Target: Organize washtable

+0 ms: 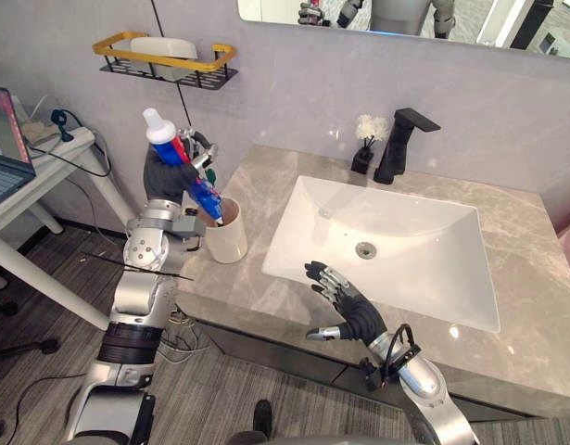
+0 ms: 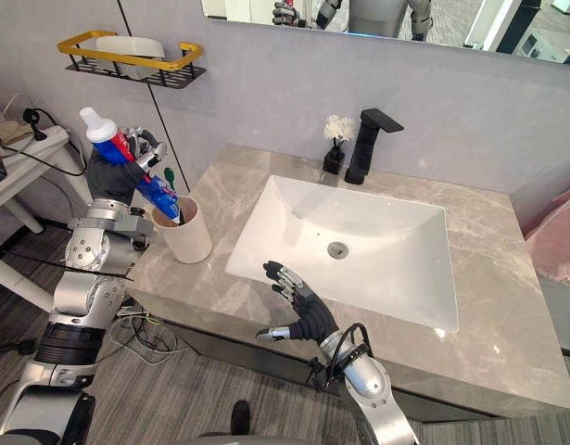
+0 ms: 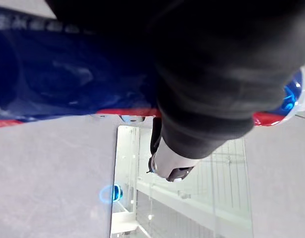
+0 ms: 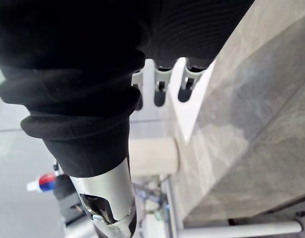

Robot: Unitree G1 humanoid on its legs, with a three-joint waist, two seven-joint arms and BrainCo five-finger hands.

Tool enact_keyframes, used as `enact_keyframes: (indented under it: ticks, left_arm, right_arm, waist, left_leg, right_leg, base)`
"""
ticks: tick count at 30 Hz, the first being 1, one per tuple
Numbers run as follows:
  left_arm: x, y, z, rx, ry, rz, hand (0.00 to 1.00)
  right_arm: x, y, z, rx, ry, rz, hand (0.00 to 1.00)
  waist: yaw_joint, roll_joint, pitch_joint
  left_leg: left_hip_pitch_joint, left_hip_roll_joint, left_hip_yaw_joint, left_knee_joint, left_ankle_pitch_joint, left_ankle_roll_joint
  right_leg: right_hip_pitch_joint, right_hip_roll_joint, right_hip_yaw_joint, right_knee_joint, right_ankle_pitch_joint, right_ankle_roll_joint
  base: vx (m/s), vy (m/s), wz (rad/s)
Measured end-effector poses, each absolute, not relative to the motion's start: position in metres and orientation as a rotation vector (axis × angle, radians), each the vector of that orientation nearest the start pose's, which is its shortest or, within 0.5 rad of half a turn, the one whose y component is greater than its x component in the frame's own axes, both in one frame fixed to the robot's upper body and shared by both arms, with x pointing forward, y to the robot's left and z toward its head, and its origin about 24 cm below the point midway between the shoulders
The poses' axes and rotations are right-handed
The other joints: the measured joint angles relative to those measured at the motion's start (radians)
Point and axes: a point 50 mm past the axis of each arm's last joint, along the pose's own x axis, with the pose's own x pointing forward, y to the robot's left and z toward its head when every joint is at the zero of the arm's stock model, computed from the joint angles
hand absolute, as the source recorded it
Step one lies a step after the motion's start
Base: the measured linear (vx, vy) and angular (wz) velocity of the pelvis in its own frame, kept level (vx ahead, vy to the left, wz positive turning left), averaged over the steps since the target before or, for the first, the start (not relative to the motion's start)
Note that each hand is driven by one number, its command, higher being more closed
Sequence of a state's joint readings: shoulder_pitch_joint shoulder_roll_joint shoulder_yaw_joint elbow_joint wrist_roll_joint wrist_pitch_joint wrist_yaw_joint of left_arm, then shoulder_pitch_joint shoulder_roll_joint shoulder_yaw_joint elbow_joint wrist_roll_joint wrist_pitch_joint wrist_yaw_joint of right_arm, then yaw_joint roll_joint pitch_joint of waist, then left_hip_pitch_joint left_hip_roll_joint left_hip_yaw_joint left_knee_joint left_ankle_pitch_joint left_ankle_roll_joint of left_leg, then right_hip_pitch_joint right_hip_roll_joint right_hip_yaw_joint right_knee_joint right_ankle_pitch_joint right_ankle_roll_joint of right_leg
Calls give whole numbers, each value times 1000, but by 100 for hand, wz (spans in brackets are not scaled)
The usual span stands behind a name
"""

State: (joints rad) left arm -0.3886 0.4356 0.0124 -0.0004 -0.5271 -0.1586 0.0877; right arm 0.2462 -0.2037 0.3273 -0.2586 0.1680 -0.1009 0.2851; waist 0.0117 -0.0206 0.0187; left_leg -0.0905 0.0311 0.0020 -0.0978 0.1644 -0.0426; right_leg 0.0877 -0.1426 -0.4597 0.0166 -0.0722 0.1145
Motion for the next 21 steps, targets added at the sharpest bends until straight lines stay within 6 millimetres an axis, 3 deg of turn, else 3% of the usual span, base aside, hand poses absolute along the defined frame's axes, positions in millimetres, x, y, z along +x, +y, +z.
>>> enact_keyframes:
  ticks: [16, 17, 21]
  left_arm:
    - [294, 206, 154, -121, -438, -21, 100]
    - [294, 206, 154, -120, -438, -21, 0]
    - [293, 206, 154, -107, -438, -20, 0]
  right_arm:
    - [189, -106, 49, 45, -64, 558, 0]
    - [190, -106, 49, 44, -64, 555, 0]
    - [191, -110, 50, 38, -66, 540, 0]
  waist:
    - [1, -19, 17]
    - [1, -22, 19]
    - [1, -23, 25]
  left_leg:
    - [3, 4, 19, 0, -1, 0]
    - [3, 5, 24, 0, -1, 0]
    - [2, 4, 29, -2, -1, 0]
  right_leg:
    - [-5, 1, 14, -1, 0, -1]
    - [-7, 1, 19, -2, -2, -3]
    - [-11, -1, 24, -3, 0, -6]
  base:
    - [0, 0, -2]
    - [-4, -3, -9]
    - [-9, -4, -5]
